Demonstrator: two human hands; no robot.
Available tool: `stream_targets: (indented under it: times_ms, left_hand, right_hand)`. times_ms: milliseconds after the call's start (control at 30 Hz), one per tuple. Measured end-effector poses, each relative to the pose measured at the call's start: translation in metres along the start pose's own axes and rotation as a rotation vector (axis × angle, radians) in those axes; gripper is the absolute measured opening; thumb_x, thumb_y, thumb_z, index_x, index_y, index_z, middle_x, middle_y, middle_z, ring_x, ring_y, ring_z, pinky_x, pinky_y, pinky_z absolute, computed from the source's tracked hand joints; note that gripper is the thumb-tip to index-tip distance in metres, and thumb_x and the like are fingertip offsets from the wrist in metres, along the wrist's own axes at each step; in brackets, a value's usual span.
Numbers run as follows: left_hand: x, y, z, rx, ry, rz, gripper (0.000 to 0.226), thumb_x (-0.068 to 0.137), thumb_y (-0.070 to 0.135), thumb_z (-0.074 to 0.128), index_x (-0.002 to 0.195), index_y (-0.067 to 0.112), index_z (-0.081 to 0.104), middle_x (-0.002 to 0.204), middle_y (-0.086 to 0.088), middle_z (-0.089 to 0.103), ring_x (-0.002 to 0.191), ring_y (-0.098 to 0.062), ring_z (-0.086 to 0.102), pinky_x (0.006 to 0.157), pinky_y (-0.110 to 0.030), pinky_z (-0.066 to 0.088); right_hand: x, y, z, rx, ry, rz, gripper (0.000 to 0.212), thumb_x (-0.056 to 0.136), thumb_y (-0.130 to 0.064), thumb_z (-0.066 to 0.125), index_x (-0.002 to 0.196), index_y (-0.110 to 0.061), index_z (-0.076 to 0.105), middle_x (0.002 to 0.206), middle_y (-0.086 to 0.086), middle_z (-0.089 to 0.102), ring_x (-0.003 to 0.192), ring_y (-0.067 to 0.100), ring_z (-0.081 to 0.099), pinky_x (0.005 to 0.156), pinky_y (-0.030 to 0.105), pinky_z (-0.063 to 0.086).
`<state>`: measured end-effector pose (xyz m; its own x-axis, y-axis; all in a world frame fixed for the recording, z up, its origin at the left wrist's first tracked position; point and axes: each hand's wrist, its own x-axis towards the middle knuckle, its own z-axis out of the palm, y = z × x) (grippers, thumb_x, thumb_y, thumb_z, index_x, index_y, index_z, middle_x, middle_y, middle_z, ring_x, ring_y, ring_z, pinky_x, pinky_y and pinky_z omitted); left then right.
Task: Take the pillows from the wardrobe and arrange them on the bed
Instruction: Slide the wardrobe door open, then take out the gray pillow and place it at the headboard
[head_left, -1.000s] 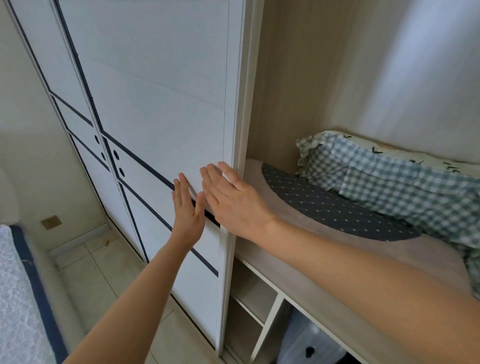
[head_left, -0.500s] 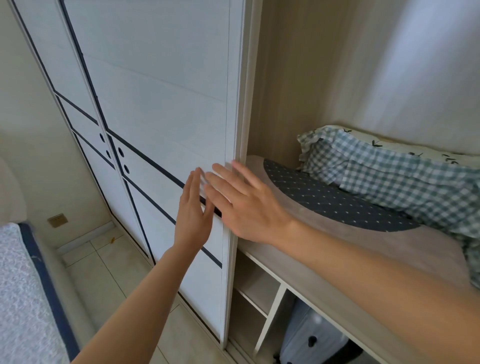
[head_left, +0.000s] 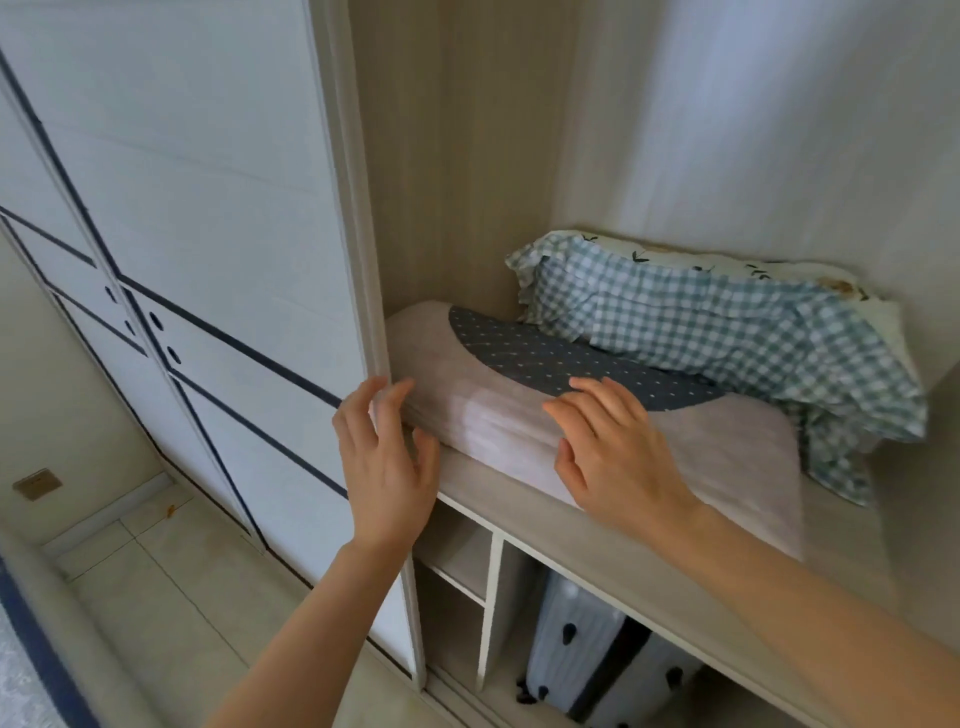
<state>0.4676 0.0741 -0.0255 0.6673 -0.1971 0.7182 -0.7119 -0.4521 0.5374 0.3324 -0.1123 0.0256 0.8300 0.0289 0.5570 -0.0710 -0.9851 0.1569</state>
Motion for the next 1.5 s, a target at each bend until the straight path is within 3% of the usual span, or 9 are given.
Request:
stream_targets:
  times_ms: [133,367,467,533,633,800,1133,1333,1500]
  left_hand:
    - [-0.012,0.017,0.038,0.105,-0.085,0.13,0.034,0.086,0.011,0.06,0.119,0.008,0.057,0.129,-0.013,0.049,0.118,-0.036,0.046,0.099,-0.048,0.047]
    - [0.011,0.039,0.118,0.079,-0.386,-0.173,0.042,0.092,0.023,0.062,0.132,0.014,0.052,0.14,-0.008,0.045,0.127,-0.028,0.039,0.1,-0.04,0.046]
    - [0.028,0.031,0.148,0.103,-0.494,-0.425,0.056,0.094,0.035,0.055,0.144,0.015,0.036,0.149,-0.01,0.033,0.134,-0.033,0.033,0.106,-0.045,0.039]
    - [0.042,0.024,0.166,0.134,-0.567,-0.745,0.076,0.093,0.047,0.053,0.152,0.015,0.017,0.157,-0.013,0.022,0.139,-0.038,0.029,0.11,-0.051,0.034]
    - [0.056,0.018,0.188,-0.125,-0.509,-1.218,0.103,0.089,0.053,0.06,0.155,0.014,-0.009,0.162,-0.017,0.01,0.145,-0.041,0.024,0.116,-0.051,0.028]
    - [0.054,0.017,0.218,-0.269,-0.329,-1.444,0.118,0.077,0.058,0.072,0.156,0.019,-0.007,0.161,-0.014,0.02,0.14,-0.042,0.033,0.109,-0.058,0.038]
    - [0.04,0.012,0.215,-0.409,-0.213,-1.345,0.101,0.085,0.047,0.069,0.155,0.027,-0.002,0.155,-0.011,0.033,0.135,-0.038,0.039,0.107,-0.053,0.037]
    - [0.018,0.022,0.192,-0.415,-0.216,-1.292,0.099,0.078,0.059,0.07,0.154,0.028,0.014,0.152,-0.005,0.038,0.131,-0.036,0.046,0.105,-0.054,0.043]
    - [0.004,0.029,0.178,-0.465,-0.237,-1.342,0.104,0.068,0.064,0.075,0.15,0.026,0.023,0.142,-0.001,0.045,0.123,-0.03,0.051,0.104,-0.051,0.045]
  right_hand:
    - [-0.031,0.034,0.001,-0.03,-0.054,0.083,0.033,0.084,-0.014,0.053,0.114,-0.004,0.064,0.108,0.01,0.067,0.113,0.031,0.056,0.097,0.046,0.045]
    - [-0.044,0.104,0.026,-0.072,-0.172,0.227,0.03,0.084,-0.02,0.064,0.11,-0.005,0.066,0.1,0.01,0.069,0.099,0.03,0.061,0.084,0.042,0.051]
    - [-0.03,0.136,0.05,-0.071,-0.274,0.268,0.036,0.088,-0.03,0.061,0.115,-0.006,0.064,0.105,0.01,0.068,0.1,0.029,0.061,0.083,0.041,0.052]
    - [-0.016,0.157,0.069,-0.036,-0.366,0.328,0.044,0.095,-0.039,0.048,0.125,-0.007,0.057,0.117,0.009,0.063,0.109,0.027,0.056,0.086,0.039,0.051]
    - [0.006,0.193,0.1,0.034,-0.504,0.397,0.056,0.099,-0.048,0.035,0.137,-0.008,0.045,0.133,0.011,0.053,0.122,0.029,0.048,0.093,0.04,0.048]
    - [0.035,0.233,0.146,0.193,-0.735,0.505,0.072,0.096,-0.06,0.028,0.149,-0.01,0.027,0.151,0.015,0.036,0.135,0.037,0.035,0.108,0.05,0.035]
    - [0.018,0.229,0.157,0.089,-0.727,0.519,0.078,0.083,-0.077,0.019,0.136,-0.023,0.036,0.133,0.011,0.051,0.115,0.041,0.049,0.094,0.055,0.04]
    - [0.005,0.239,0.133,0.134,-0.725,0.594,0.065,0.088,-0.072,0.016,0.101,-0.018,0.051,0.103,0.007,0.061,0.087,0.027,0.059,0.082,0.049,0.051]
    - [0.015,0.233,0.15,0.331,-0.661,0.674,0.056,0.099,-0.052,0.028,0.141,-0.017,0.039,0.136,0.015,0.051,0.114,0.031,0.054,0.1,0.038,0.04]
